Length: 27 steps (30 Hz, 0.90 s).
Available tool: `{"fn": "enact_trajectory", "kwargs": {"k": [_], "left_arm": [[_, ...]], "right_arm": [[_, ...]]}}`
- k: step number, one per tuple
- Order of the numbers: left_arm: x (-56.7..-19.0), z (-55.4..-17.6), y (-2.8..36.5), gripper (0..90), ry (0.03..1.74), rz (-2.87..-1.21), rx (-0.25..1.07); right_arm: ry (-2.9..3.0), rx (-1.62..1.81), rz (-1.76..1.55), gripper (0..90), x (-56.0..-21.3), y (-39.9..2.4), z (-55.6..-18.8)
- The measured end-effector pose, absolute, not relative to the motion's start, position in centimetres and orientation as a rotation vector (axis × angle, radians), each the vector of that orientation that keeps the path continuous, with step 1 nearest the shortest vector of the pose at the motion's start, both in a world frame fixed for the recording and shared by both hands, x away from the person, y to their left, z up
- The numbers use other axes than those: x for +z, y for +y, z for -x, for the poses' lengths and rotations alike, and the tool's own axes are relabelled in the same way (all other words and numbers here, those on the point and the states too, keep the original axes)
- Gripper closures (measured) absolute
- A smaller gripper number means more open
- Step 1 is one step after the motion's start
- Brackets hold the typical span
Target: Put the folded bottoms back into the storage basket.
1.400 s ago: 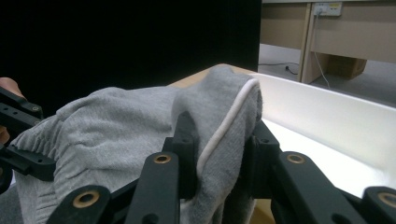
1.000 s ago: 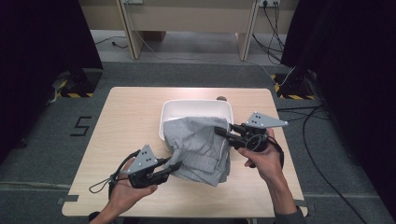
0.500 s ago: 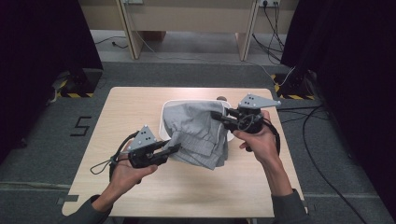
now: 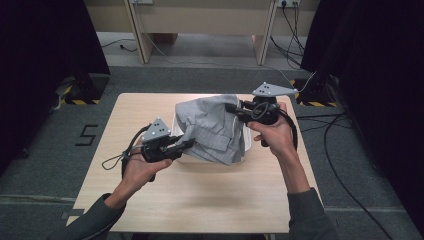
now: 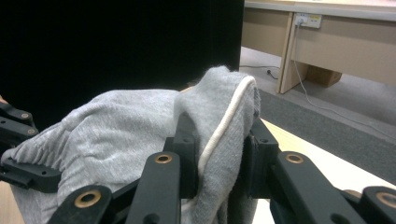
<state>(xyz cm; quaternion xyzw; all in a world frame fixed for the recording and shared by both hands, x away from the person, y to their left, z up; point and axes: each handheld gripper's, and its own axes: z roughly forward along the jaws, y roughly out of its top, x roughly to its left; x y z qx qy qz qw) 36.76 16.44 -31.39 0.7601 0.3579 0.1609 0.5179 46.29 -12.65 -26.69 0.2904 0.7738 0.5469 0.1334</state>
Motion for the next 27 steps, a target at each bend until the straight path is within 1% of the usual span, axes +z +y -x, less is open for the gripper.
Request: {"fn": "enact_trajectory", "kwargs": {"k": [10, 27], "left_arm": [[-32.3, -38.9, 15.8, 74.4, 0.904, -1.833, 0.373], [-33.0, -40.9, 15.8, 74.4, 0.948, -1.837, 0.380]], "right_arm": [[2.266, 1.556, -0.895, 71.8, -27.6, -12.1, -49.0], [2.274, 1.538, -0.930, 71.9, -28.6, -11.2, -51.0]]}}
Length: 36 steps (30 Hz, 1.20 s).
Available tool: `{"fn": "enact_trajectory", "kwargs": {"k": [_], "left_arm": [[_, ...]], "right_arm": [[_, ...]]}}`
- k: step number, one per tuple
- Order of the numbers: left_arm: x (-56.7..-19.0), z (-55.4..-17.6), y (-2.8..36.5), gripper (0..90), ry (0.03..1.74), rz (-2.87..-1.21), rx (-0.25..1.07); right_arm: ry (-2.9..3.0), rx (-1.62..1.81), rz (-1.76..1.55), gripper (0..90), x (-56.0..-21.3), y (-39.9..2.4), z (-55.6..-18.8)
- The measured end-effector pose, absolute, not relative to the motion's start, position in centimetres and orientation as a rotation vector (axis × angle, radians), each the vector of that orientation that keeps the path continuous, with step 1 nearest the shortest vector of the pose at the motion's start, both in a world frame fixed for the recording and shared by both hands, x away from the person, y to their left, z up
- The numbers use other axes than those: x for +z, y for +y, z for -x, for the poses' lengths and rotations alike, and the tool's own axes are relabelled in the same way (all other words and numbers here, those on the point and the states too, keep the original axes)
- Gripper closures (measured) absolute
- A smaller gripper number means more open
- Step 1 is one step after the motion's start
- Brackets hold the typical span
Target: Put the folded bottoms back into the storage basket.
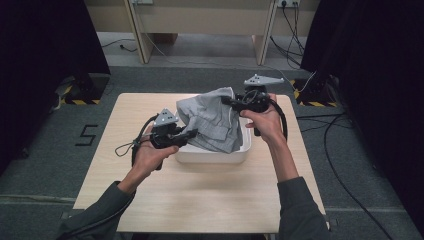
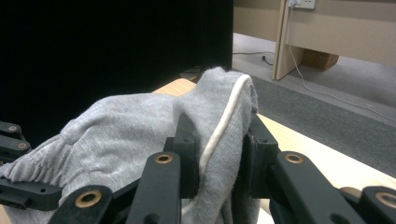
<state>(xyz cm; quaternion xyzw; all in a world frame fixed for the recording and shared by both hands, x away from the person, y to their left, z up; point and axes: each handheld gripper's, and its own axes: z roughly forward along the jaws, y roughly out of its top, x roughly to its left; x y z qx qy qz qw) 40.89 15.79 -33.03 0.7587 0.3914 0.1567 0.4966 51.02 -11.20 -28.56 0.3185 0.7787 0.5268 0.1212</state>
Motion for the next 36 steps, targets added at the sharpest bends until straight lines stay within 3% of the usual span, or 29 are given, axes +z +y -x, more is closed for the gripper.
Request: {"fn": "enact_trajectory", "kwargs": {"k": [36], "left_arm": [[-38.7, -44.6, 15.1, 74.3, 1.074, -1.885, 0.317]], "right_arm": [[2.329, 1.408, -1.090, 72.1, -34.9, -10.3, -55.0]]}}
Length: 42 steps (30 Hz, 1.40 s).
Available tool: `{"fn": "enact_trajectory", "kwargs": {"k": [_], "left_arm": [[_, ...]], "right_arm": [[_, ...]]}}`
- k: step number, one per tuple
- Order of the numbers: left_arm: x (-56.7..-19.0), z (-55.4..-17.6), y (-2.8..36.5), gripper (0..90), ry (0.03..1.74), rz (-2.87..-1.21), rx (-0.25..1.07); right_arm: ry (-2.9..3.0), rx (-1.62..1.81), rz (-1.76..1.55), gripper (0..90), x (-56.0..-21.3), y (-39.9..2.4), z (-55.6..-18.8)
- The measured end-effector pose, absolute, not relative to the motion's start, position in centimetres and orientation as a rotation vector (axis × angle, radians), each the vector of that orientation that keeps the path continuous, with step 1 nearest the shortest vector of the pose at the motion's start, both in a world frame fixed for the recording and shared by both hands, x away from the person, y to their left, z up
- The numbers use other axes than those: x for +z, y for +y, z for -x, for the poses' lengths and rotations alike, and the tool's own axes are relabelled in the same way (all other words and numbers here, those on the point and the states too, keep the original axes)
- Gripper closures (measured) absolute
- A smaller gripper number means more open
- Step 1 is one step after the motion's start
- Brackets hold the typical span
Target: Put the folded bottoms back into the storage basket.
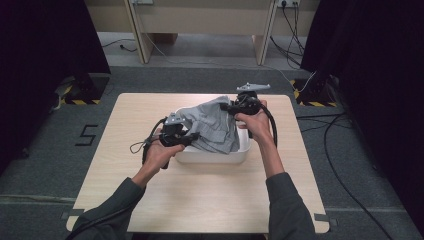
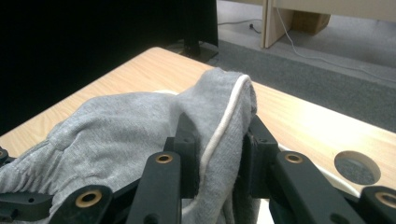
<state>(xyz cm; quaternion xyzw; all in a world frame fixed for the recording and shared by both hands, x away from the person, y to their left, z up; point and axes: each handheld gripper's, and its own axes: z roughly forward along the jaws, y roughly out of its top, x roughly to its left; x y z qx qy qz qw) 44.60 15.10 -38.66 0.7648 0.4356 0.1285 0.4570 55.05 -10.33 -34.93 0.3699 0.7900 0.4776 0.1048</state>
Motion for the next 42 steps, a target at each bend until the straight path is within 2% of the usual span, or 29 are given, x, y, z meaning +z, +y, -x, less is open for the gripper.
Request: {"fn": "enact_trajectory", "kwargs": {"k": [15, 42], "left_arm": [[-40.4, -45.2, 15.0, 74.1, 1.114, -1.904, 0.288], [-42.2, -45.9, 14.9, 73.3, 1.164, -1.970, 0.265]], "right_arm": [[2.353, 1.349, -1.146, 72.1, -37.6, -10.1, -55.8], [2.390, 1.253, -1.271, 71.9, -39.7, -9.4, -56.8]]}}
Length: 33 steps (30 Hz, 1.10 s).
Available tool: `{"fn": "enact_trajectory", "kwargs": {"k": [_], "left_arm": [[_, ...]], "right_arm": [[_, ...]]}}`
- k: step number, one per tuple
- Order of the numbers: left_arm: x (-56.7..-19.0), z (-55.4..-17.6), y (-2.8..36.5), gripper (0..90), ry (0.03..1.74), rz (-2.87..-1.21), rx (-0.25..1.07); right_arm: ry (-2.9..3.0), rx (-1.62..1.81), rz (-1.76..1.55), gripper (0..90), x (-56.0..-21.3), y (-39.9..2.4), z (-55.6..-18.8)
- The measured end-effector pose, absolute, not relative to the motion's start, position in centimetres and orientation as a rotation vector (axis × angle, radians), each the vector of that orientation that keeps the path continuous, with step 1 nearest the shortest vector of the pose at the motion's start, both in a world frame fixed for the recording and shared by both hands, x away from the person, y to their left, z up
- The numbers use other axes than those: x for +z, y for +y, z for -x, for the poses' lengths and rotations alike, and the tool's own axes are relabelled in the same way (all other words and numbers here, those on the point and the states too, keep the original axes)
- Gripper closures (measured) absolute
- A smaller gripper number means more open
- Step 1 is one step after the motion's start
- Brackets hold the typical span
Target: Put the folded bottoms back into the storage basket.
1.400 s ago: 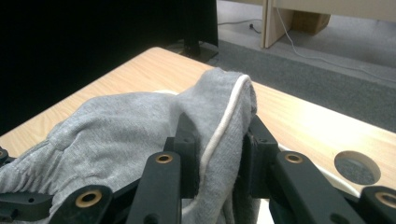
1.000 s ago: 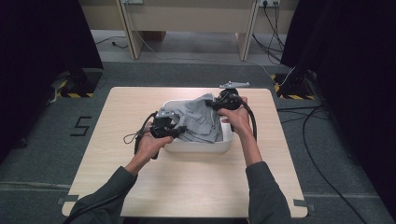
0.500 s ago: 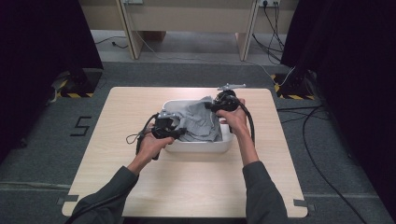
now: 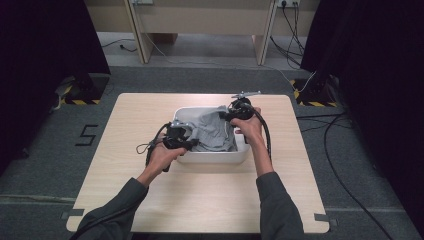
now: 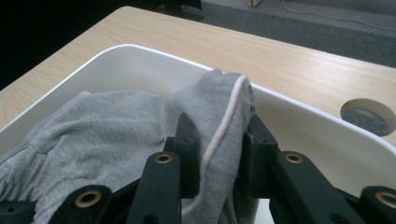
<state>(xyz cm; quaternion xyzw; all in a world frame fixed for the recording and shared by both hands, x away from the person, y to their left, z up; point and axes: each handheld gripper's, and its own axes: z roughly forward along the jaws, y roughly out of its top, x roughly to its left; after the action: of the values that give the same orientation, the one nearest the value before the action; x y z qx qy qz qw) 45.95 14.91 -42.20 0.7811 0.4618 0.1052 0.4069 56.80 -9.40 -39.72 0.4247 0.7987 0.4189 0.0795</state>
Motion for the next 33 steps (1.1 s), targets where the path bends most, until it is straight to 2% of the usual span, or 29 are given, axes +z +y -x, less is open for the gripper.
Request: {"fn": "enact_trajectory", "kwargs": {"k": [9, 15, 17, 19, 26, 33], "left_arm": [[-42.3, -45.9, 15.0, 70.8, 1.180, -1.996, 0.266], [-42.3, -45.8, 14.9, 67.6, 1.187, -2.010, 0.289], [-42.4, -45.8, 14.9, 67.2, 1.191, -2.012, 0.287], [-42.3, -45.9, 15.0, 60.7, 1.198, -2.008, 0.298], [-41.6, -45.8, 15.1, 58.1, 1.190, -1.992, 0.323], [-40.6, -45.6, 15.2, 51.7, 1.187, -1.966, 0.357]], "right_arm": [[2.409, 1.193, -1.322, 70.1, -40.3, -9.1, -56.9], [2.401, 1.143, -1.352, 62.7, -40.5, -9.1, -57.0], [2.404, 1.142, -1.357, 62.9, -40.5, -9.1, -56.9], [2.390, 1.164, -1.358, 60.3, -40.3, -9.1, -56.9], [2.361, 1.198, -1.374, 56.2, -39.4, -9.4, -56.8], [2.373, 1.216, -1.352, 53.7, -38.9, -9.3, -56.4]]}}
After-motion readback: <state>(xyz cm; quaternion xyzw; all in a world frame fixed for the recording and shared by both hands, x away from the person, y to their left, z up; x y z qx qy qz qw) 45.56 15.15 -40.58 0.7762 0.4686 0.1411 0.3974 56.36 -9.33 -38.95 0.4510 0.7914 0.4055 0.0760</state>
